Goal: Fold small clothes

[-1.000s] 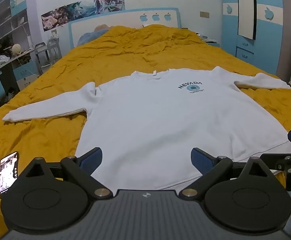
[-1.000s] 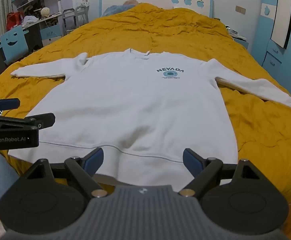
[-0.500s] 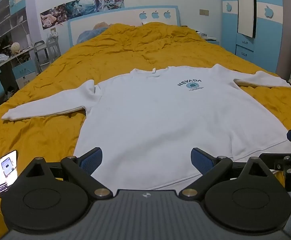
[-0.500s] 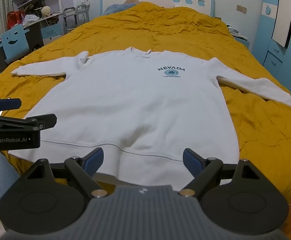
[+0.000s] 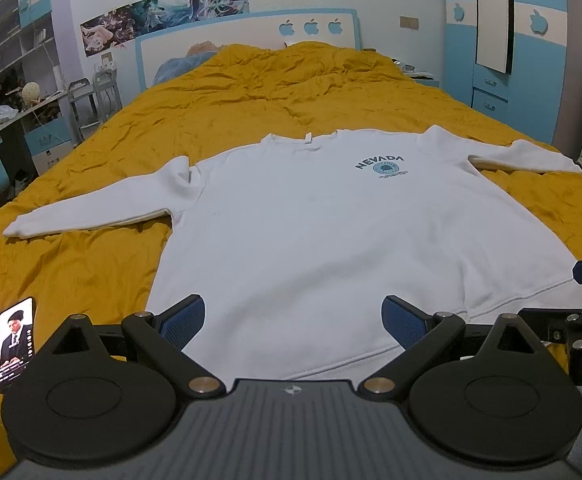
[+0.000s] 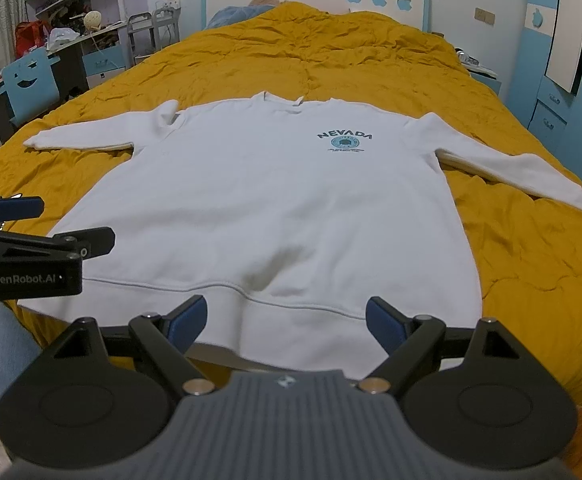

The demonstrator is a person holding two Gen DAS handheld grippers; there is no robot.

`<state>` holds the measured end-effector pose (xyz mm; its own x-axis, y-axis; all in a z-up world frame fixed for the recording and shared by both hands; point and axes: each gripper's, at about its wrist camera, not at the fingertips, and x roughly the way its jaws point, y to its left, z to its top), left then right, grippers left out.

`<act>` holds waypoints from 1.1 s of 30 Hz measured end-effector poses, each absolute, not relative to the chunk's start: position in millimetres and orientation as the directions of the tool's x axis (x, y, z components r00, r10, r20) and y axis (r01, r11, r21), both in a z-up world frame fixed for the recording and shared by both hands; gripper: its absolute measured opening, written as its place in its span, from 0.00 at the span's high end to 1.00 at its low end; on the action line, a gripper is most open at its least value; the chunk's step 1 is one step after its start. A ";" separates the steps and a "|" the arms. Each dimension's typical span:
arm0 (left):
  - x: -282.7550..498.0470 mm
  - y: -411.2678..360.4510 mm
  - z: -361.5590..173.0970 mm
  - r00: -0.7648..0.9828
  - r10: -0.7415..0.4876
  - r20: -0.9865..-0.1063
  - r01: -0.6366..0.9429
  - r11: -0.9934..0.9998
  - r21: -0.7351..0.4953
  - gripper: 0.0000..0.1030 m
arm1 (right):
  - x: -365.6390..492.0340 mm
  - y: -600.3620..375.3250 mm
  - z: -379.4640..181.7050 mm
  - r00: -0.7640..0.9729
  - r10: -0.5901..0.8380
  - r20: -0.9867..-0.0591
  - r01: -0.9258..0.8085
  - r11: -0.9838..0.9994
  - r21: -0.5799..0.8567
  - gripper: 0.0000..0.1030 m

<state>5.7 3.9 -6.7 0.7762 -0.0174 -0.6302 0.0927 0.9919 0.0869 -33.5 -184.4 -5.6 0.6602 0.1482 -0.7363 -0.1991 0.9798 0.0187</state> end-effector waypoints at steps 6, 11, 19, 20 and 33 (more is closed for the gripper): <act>4.5 3.9 -10.0 0.773 -0.018 -0.634 0.097 0.991 0.090 0.00 | -34.3 -182.9 -7.5 0.657 0.151 -0.738 -0.202 0.979 0.020 0.20; 3.6 2.5 -9.3 0.770 -0.018 -0.637 0.098 0.991 0.090 0.00 | -35.5 -182.2 -8.9 0.657 0.153 -0.739 -0.203 0.979 0.022 0.20; 3.1 1.8 -9.8 0.770 -0.018 -0.638 0.098 0.991 0.090 0.00 | -36.2 -181.3 -10.0 0.655 0.155 -0.739 -0.204 0.979 0.024 0.20; 3.4 1.8 -9.4 0.769 -0.018 -0.638 0.098 0.991 0.090 0.00 | -36.2 -181.1 -10.5 0.655 0.155 -0.739 -0.205 0.979 0.024 0.20; 2.1 -0.4 -11.2 0.766 -0.019 -0.642 0.100 0.991 0.090 0.00 | -34.8 -182.1 -11.7 0.645 0.160 -0.747 -0.202 0.979 0.034 0.20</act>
<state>2.1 -0.4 -11.2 0.7665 -0.0187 -0.6420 0.0999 0.9909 0.0904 -34.8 -182.1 -11.7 0.6454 0.1597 -0.7469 -0.2024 0.9787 0.0344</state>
